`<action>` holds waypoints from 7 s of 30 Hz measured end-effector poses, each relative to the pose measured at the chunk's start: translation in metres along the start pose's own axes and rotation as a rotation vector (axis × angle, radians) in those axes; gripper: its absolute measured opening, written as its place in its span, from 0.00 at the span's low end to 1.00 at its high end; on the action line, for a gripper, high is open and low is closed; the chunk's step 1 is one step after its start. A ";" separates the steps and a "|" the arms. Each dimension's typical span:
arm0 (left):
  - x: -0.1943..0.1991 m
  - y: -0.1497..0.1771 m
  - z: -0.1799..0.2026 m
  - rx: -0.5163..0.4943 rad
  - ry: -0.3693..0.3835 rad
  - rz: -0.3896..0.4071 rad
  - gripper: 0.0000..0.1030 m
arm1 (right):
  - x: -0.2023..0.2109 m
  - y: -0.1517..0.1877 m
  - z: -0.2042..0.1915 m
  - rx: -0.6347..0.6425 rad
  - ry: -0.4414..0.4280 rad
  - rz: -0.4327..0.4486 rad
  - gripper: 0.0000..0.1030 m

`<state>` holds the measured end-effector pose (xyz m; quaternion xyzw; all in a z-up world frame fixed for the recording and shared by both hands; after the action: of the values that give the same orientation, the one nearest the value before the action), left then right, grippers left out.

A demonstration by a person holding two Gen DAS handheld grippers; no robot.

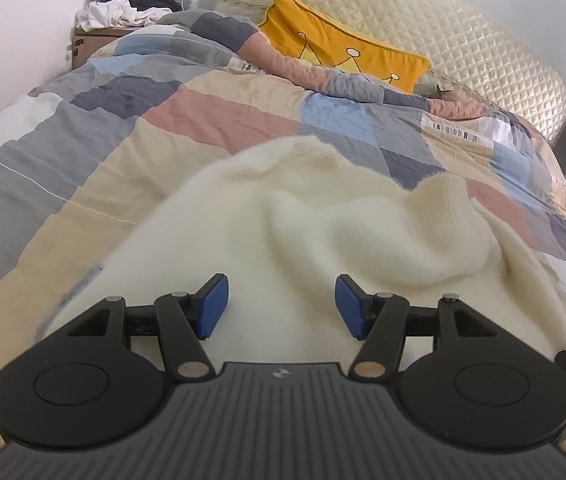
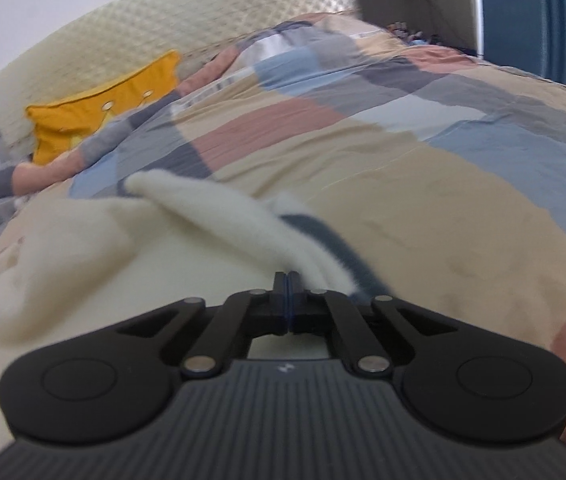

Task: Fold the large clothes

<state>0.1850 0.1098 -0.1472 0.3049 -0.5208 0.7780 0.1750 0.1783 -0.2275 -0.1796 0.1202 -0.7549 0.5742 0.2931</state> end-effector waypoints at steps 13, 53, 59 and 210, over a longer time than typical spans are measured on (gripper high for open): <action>-0.001 0.001 0.004 -0.013 -0.010 -0.008 0.63 | -0.039 -0.019 0.005 0.012 0.044 -0.012 0.05; -0.041 -0.016 0.006 0.005 -0.037 -0.011 0.63 | -0.120 -0.073 -0.044 0.264 -0.371 -0.274 0.15; -0.043 -0.018 0.007 0.027 0.001 -0.017 0.63 | -0.099 -0.096 -0.034 0.168 -0.381 -0.164 0.10; -0.018 -0.074 0.009 0.436 0.323 -0.118 0.54 | -0.022 -0.075 -0.028 -0.316 -0.609 -0.254 0.44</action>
<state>0.2451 0.1320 -0.1045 0.2372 -0.2877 0.8986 0.2311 0.2434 -0.2277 -0.1285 0.3317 -0.8660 0.3474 0.1391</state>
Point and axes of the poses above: each gripper's, at about its wrist camera, not at the fingertips, and x roughly against the way its jaws point, z to its right, y to its underside, the point moved 4 cm from there along -x, roughly the way its jaws point, and after that the axes turned 3 degrees about x, right-handed, at the moved point
